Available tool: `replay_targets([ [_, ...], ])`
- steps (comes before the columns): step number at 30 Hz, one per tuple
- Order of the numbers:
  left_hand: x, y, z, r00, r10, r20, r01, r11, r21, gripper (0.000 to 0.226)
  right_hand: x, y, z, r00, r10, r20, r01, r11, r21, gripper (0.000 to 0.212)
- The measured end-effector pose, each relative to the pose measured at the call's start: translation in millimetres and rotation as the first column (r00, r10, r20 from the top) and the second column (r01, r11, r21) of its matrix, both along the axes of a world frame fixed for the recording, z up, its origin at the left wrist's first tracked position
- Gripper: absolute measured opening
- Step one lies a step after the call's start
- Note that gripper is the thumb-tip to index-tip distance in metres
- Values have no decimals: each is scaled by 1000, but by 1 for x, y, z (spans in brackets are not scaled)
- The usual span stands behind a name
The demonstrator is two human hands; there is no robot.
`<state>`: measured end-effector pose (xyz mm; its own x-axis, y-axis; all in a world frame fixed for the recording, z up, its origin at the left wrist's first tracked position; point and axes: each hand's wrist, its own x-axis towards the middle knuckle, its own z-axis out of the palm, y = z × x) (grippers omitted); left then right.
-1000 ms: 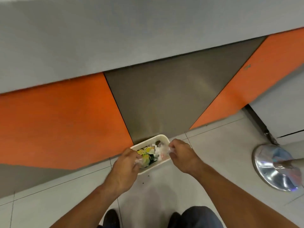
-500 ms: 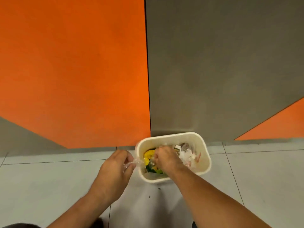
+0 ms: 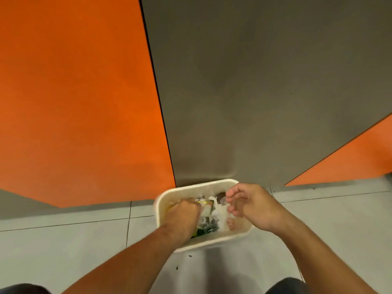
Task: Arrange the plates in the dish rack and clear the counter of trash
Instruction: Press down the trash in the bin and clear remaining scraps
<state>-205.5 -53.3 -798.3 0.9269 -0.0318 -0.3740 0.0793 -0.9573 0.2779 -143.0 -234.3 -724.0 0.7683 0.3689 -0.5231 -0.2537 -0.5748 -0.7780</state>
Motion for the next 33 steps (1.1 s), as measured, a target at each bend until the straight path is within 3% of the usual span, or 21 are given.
replay_targets([
  [5, 13, -5, -38, 987, -79, -143, 115, 958, 264, 24, -11, -26, 10, 978, -31, 208, 54, 993, -109, 23],
  [8, 17, -8, -51, 975, -26, -222, 89, 957, 277, 26, -12, -22, 1, 956, -15, 294, 68, 983, -173, 19],
  [13, 10, 6, -56, 953, -18, -302, 15, 1000, -11, 30, -11, -5, -8, 925, 110, 365, 0, 957, -290, 12],
  [16, 9, 18, -23, 946, -113, -304, 60, 983, -176, 34, -9, 2, 2, 913, 145, 381, -13, 944, -329, 14],
  [18, 9, 25, 14, 944, -133, -301, 58, 968, -244, 24, -9, 6, 16, 913, 139, 384, -6, 945, -328, 15],
  [23, 2, 49, 128, 991, -132, -9, 124, 950, -286, 13, -21, 11, 82, 913, 141, 383, -5, 942, -335, 25],
  [27, -17, 53, 248, 942, -263, 207, 316, 903, -292, 27, -37, 7, 175, 903, 128, 409, 6, 950, -311, 28],
  [30, -35, 47, 341, 913, -256, 318, 356, 879, -316, 39, -48, -3, 258, 881, 123, 456, 24, 953, -303, 30],
  [33, -51, 35, 429, 877, -260, 405, 387, 880, -274, 32, -60, -19, 346, 869, 112, 482, 42, 954, -298, 31],
])
